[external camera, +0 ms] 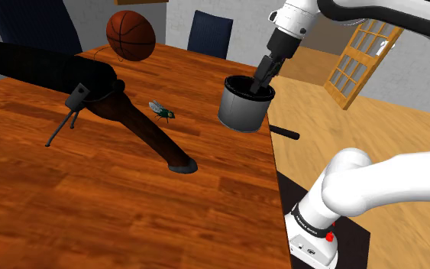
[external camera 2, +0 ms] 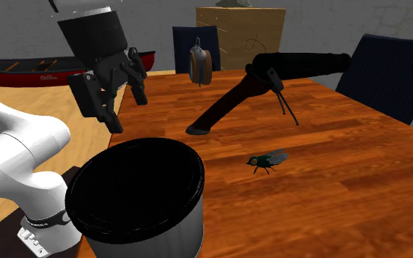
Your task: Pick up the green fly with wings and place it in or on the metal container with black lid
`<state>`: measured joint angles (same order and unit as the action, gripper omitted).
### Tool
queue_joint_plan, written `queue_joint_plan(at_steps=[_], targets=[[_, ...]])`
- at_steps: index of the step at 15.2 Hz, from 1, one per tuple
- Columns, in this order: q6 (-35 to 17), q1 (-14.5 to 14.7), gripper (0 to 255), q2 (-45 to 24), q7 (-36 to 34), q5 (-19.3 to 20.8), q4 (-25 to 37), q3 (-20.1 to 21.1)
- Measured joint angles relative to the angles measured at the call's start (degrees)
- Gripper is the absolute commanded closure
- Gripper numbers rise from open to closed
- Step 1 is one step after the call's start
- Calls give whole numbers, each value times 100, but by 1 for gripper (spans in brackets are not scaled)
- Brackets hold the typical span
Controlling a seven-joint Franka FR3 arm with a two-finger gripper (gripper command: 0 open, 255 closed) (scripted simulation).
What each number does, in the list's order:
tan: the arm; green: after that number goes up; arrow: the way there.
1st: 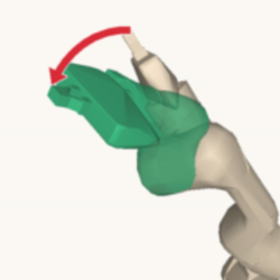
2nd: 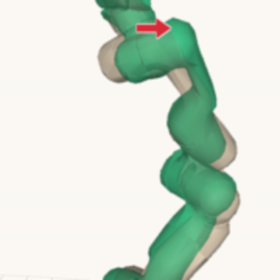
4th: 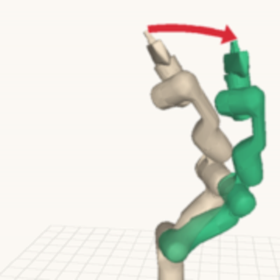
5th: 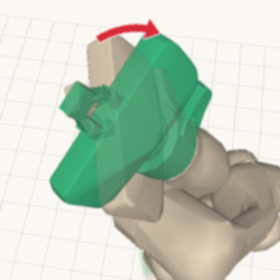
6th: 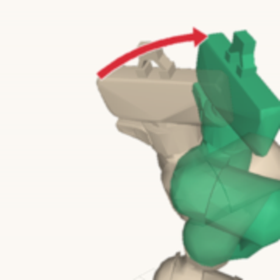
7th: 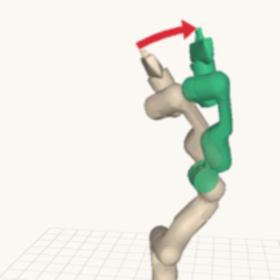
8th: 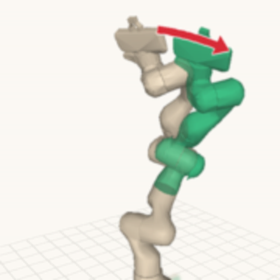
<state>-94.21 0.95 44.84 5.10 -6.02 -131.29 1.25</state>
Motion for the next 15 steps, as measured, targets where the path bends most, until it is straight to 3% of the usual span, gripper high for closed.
queue_joint_plan(at_steps=[7,15], targets=[[-508,1,0,-881,-604,-43,326,538],[-1222,-65,0,-2589,-1694,245,1180,1353]])
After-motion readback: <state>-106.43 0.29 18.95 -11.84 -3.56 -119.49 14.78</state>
